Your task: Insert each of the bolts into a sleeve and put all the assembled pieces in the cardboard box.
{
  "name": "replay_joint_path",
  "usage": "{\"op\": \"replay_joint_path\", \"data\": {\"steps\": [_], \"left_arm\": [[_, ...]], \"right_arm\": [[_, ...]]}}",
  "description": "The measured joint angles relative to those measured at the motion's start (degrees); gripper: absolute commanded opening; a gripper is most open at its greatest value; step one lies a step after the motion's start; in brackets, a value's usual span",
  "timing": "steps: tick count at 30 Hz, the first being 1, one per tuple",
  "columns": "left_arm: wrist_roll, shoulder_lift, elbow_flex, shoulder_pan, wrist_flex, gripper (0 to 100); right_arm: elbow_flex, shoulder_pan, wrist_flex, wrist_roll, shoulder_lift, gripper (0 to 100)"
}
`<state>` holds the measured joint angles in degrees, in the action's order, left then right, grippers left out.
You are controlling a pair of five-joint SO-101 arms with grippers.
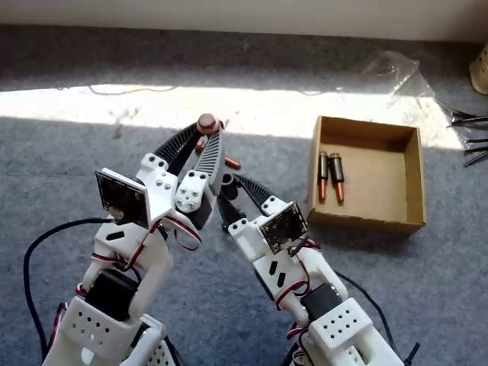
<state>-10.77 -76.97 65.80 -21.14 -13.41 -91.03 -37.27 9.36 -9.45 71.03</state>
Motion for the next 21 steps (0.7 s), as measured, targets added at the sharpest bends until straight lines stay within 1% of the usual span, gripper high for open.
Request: {"op": "replay_joint_path", "data": {"steps": [7,19,21], "left_arm": [[0.0,0.2,2.5,-0.5,0.0,1],[0.0,0.2,2.8,-0.5,0.0,1],[-1.0,0.2,2.8,-0.6,0.0,1]], "right_arm": [[0.0,0.0,0.0,0.0,0.0,0.5],[0.0,0.0,0.0,0.0,0.0,0.5],[0.0,0.0,0.0,0.0,0.0,0.5]]}}
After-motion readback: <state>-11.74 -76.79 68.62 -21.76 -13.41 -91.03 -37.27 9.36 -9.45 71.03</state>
